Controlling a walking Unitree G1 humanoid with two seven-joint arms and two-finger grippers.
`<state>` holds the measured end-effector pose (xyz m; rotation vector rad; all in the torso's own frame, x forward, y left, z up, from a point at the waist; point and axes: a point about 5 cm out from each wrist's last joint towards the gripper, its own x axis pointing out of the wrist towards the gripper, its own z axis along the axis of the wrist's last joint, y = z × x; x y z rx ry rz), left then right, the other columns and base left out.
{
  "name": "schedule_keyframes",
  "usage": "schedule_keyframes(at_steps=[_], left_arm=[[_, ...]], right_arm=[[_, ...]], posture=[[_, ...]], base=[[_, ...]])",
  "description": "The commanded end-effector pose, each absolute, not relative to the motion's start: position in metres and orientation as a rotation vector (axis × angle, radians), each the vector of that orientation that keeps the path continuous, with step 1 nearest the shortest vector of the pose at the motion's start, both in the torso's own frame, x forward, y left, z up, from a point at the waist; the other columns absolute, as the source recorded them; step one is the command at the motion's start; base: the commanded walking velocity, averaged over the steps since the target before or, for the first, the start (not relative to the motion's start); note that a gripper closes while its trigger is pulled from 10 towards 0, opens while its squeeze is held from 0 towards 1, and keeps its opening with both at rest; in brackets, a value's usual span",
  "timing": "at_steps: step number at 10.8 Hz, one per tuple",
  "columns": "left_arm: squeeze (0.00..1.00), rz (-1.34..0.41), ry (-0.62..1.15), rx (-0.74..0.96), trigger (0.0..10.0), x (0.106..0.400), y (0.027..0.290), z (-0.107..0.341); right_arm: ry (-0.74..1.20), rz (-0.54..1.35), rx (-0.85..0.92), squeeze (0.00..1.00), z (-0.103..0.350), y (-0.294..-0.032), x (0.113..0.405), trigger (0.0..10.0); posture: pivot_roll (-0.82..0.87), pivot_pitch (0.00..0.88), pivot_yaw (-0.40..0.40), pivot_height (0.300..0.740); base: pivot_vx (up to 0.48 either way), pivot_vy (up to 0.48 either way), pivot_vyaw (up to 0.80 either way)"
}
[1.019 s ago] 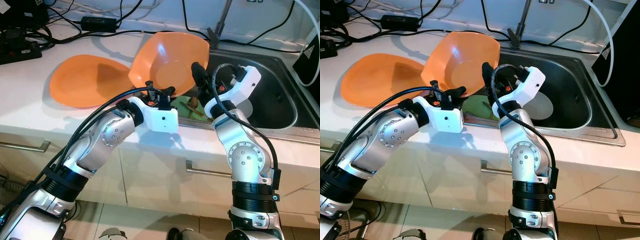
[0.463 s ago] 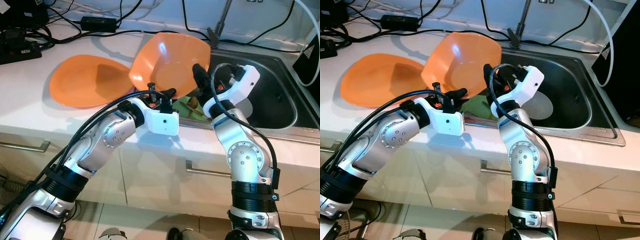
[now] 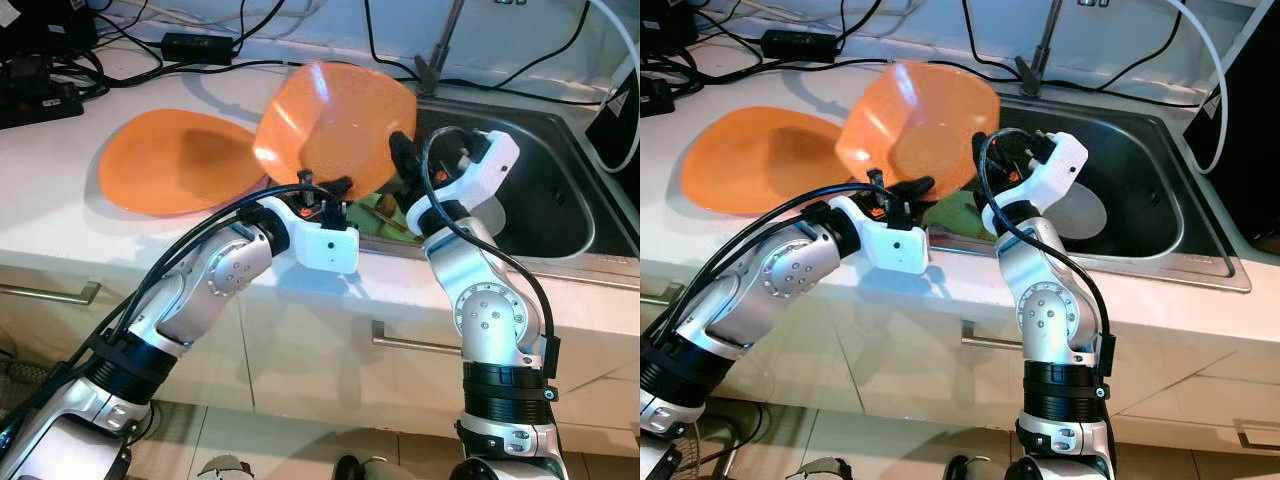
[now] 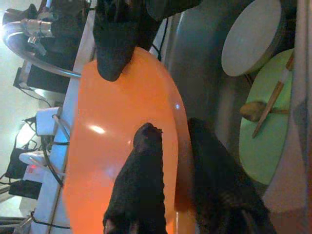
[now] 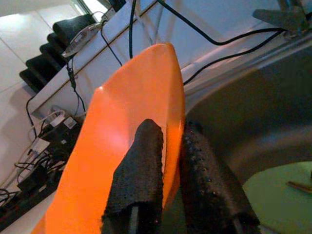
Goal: Kitchen organization
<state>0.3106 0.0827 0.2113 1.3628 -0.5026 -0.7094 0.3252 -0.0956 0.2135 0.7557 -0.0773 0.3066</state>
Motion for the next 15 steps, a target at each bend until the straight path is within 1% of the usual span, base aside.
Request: schedule_keyframes(at_steps=[1, 5, 6, 8, 9, 11, 12, 13, 14, 15], left_arm=[[1.00, -0.674, -0.563, 1.350, 10.0, 0.310, 0.081, 0.224], [1.00, -0.664, -0.563, 1.358, 10.0, 0.311, 0.082, 0.224], [0.00, -0.662, -0.562, 1.356, 10.0, 0.311, 0.083, 0.224], [0.00, -0.663, -0.556, 1.346, 10.0, 0.310, 0.082, 0.223], [0.00, -0.664, -0.552, 1.339, 10.0, 0.309, 0.082, 0.223], [0.00, -0.672, -0.549, 1.329, 10.0, 0.309, 0.082, 0.222], [0.00, -0.677, -0.531, 1.285, 10.0, 0.308, 0.081, 0.220], [0.00, -0.645, -0.458, 1.099, 10.0, 0.310, 0.083, 0.219], [0.00, -0.613, -0.378, 0.918, 10.0, 0.313, 0.085, 0.215], [0.00, -0.607, -0.313, 0.747, 10.0, 0.313, 0.083, 0.209]], right_arm=[[-0.047, 0.310, 0.776, 0.00, 0.210, -0.090, 0.326, 0.0], [-0.046, 0.282, 0.778, 0.00, 0.209, -0.093, 0.327, 0.0], [-0.047, 0.237, 0.781, 0.00, 0.208, -0.099, 0.330, 0.0], [-0.063, 0.125, 0.790, 0.00, 0.206, -0.114, 0.335, 0.0], [-0.081, 0.049, 0.806, 0.00, 0.206, -0.127, 0.340, 0.0], [-0.093, -0.045, 0.843, 0.00, 0.206, -0.140, 0.345, 0.0], [-0.097, -0.100, 0.842, 0.00, 0.203, -0.148, 0.348, 0.0], [-0.106, -0.134, 0.812, 0.00, 0.202, -0.155, 0.352, 0.0], [-0.114, -0.142, 0.771, 0.00, 0.202, -0.158, 0.355, 7.6], [-0.114, -0.152, 0.729, 0.00, 0.201, -0.160, 0.359, 10.0]], posture=[[0.01, 0.093, -0.103, 0.740], [0.01, 0.092, -0.101, 0.740], [0.01, 0.092, -0.101, 0.740], [0.01, 0.094, -0.103, 0.740], [0.01, 0.094, -0.103, 0.740], [0.01, 0.094, -0.103, 0.740], [0.01, 0.092, -0.104, 0.740], [0.02, 0.093, -0.105, 0.740], [0.02, 0.093, -0.107, 0.740], [0.02, 0.093, -0.107, 0.740]], base=[[0.000, 0.000, 0.00], [0.000, 0.000, 0.00], [0.000, 0.000, 0.00], [0.000, 0.000, 0.00], [0.000, 0.000, 0.00], [0.000, 0.000, 0.00], [0.000, 0.000, 0.00], [0.000, 0.000, 0.00], [0.000, 0.000, 0.00], [0.000, 0.000, 0.00]])
